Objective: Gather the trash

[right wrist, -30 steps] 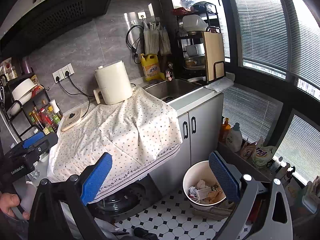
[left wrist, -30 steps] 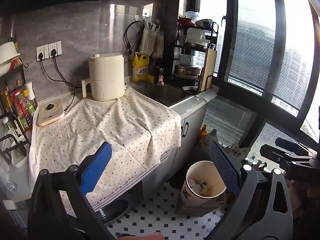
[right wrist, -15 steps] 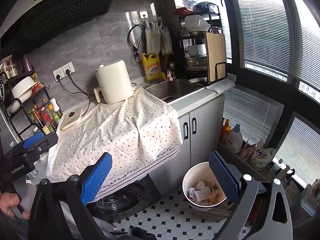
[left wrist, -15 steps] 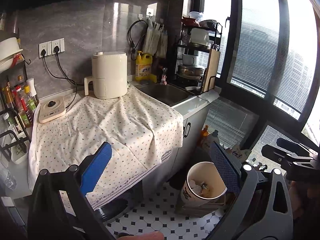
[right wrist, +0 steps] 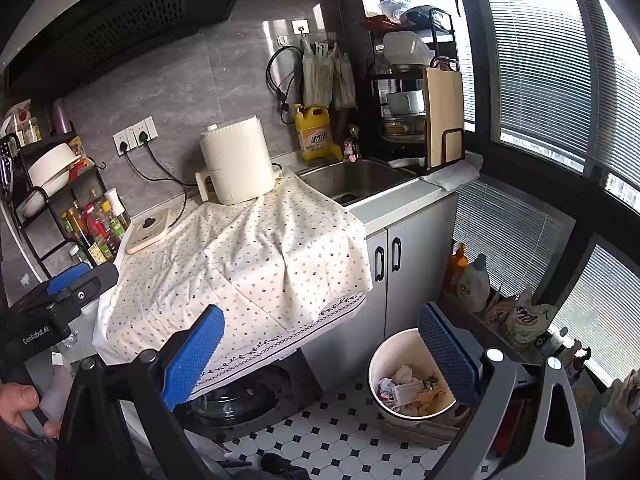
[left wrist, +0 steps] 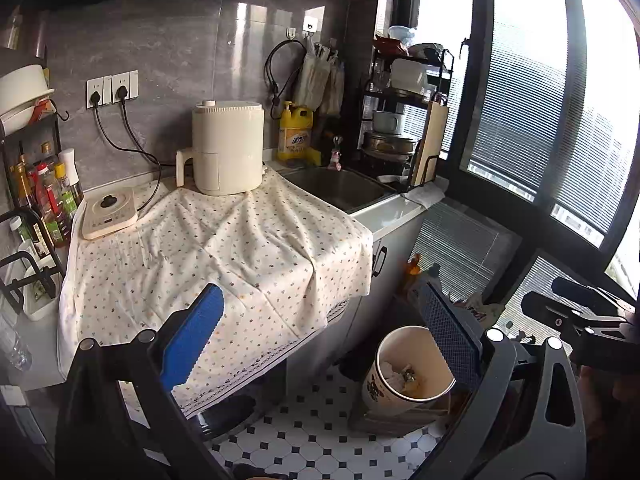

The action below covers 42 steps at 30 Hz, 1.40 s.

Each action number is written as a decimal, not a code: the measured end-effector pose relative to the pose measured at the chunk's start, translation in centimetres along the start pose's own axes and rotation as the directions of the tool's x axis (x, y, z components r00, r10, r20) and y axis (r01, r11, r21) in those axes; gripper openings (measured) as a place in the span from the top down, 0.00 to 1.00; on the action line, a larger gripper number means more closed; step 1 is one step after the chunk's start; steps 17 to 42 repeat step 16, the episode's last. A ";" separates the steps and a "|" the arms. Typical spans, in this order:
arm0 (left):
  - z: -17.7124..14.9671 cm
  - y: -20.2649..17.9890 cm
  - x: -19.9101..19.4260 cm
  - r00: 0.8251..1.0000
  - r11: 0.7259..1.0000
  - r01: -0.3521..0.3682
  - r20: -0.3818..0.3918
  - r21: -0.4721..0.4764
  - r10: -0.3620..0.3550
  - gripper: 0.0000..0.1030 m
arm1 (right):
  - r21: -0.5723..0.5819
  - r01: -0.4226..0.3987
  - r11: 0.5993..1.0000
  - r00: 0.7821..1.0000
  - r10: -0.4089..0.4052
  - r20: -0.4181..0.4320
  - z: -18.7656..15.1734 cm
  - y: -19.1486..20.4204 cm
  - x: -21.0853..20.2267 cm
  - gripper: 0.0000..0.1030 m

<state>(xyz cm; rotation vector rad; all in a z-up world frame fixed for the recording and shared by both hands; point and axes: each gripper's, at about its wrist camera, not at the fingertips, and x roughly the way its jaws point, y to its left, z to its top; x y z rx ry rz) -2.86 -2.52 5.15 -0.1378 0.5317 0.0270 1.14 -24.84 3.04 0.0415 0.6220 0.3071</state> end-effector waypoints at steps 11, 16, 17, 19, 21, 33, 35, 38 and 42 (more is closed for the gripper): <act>-0.4 0.1 1.3 0.999 1.000 0.015 -0.039 -0.002 -0.015 0.06 | 0.020 0.010 1.000 0.999 -0.009 -0.036 -0.6 -0.5 1.4 0.08; -0.6 1.5 2.6 0.998 1.000 0.012 -0.068 -0.015 -0.013 0.06 | 0.019 0.012 1.000 0.997 -0.010 -0.076 -0.7 0.0 3.0 0.08; -0.6 1.5 2.6 0.998 1.000 0.012 -0.068 -0.015 -0.013 0.06 | 0.019 0.012 1.000 0.997 -0.010 -0.076 -0.7 0.0 3.0 0.08; -0.6 1.5 2.6 0.998 1.000 0.012 -0.068 -0.015 -0.013 0.06 | 0.019 0.012 1.000 0.997 -0.010 -0.076 -0.7 0.0 3.0 0.08; -0.6 1.5 2.6 0.998 1.000 0.012 -0.068 -0.015 -0.013 0.06 | 0.019 0.012 1.000 0.997 -0.010 -0.076 -0.7 0.0 3.0 0.08; -0.6 1.5 2.6 0.998 1.000 0.012 -0.068 -0.015 -0.013 0.06 | 0.019 0.012 1.000 0.997 -0.010 -0.076 -0.7 0.0 3.0 0.08; -0.6 1.5 2.6 0.998 1.000 0.012 -0.068 -0.015 -0.013 0.06 | 0.019 0.012 1.000 0.997 -0.010 -0.076 -0.7 0.0 3.0 0.08; -0.6 1.5 2.6 0.998 1.000 0.012 -0.068 -0.015 -0.013 0.06 | 0.019 0.012 1.000 0.997 -0.010 -0.076 -0.7 0.0 3.0 0.08; -0.6 1.5 2.6 0.998 1.000 0.012 -0.068 -0.015 -0.013 0.06 | 0.019 0.012 1.000 0.997 -0.010 -0.076 -0.7 0.0 3.0 0.08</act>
